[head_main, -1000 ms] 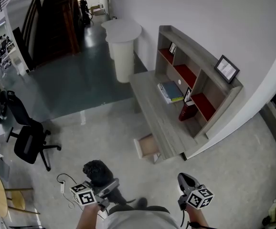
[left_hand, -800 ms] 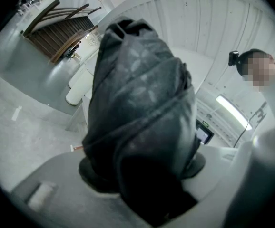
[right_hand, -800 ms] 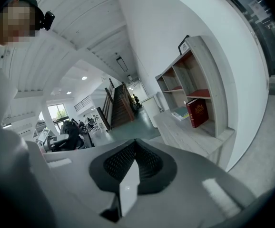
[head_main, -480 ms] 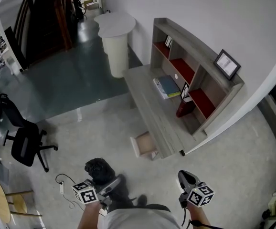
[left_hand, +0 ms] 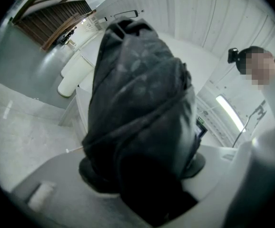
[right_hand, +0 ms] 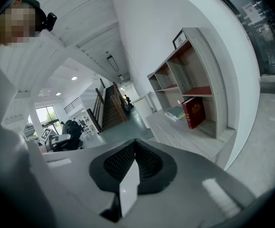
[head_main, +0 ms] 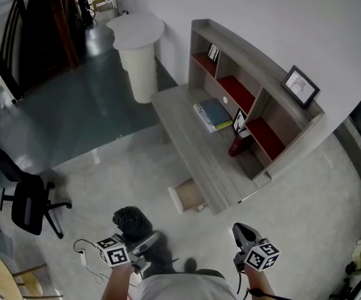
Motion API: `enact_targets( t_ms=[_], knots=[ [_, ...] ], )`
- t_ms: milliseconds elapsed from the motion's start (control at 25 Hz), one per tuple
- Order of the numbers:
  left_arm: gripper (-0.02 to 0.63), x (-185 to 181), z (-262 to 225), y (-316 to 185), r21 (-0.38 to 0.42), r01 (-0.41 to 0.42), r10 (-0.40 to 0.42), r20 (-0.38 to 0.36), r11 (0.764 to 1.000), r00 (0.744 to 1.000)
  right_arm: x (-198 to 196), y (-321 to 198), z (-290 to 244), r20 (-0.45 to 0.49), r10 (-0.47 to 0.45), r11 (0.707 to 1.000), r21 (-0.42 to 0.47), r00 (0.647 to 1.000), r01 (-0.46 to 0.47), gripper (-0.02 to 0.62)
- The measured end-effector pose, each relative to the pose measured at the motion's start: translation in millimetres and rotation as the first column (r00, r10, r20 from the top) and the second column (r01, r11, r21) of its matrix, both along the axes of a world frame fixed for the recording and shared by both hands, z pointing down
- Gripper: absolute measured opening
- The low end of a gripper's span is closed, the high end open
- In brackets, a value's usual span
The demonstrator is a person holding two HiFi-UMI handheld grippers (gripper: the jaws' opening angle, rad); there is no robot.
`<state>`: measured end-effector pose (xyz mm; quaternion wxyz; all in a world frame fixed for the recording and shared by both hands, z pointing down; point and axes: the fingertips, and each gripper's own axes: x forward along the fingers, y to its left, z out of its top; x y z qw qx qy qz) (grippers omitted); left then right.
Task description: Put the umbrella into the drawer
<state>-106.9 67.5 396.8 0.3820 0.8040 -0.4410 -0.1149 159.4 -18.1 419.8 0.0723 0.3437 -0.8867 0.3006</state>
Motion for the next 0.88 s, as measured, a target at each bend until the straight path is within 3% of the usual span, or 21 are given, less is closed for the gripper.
enact_targets(
  t_ms=[440, 680, 880],
  knots=[
    [0.29, -43.8, 14.3, -81.8, -0.04, -0.148, 0.148, 0.003, 0.988, 0.989, -60.5, -46.6, 0.7, -0.026, 0.076, 0.997, -0.013, 0.997, -0.076, 0.005],
    [0.29, -57.2, 46.5, -117.8, -0.088, -0.275, 0.281, 0.059, 0.957, 0.958, -83.9, -62.1, 10.8, -0.048, 0.137, 0.99, -0.026, 0.989, -0.138, 0.005],
    [0.29, -63.5, 67.8, -144.0, -0.112, -0.365, 0.369, 0.018, 0.924, 0.929, -103.0, -75.4, 27.0, -0.062, 0.189, 0.981, -0.041, 0.98, -0.192, 0.005]
  ],
)
